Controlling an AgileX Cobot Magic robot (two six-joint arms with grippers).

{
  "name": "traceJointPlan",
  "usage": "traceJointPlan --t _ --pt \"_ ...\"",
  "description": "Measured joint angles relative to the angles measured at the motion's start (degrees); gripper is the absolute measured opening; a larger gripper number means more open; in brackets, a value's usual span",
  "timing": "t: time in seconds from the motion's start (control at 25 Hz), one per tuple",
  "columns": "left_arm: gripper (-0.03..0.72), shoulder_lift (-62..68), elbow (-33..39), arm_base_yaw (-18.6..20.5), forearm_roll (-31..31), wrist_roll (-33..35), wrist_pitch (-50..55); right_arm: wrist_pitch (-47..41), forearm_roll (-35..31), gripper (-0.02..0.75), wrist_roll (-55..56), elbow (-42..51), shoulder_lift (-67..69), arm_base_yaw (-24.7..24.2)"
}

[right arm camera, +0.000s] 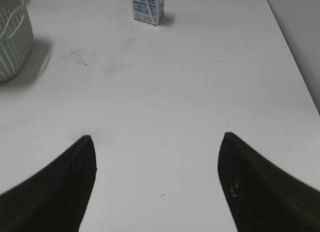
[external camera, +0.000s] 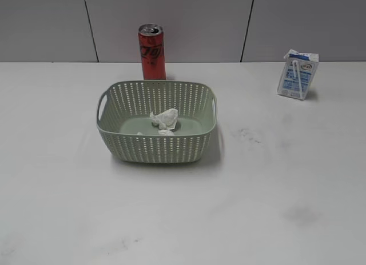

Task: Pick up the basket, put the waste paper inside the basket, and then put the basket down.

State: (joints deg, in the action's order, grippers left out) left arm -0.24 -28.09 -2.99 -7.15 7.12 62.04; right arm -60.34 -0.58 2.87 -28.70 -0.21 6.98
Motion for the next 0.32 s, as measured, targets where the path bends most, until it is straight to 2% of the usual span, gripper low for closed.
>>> traceJointPlan --t 0.32 --pt "0.508 0.0 0.0 0.0 0.0 0.0 0.0 0.0 0.0 0.571 0.0 0.0 0.0 0.0"
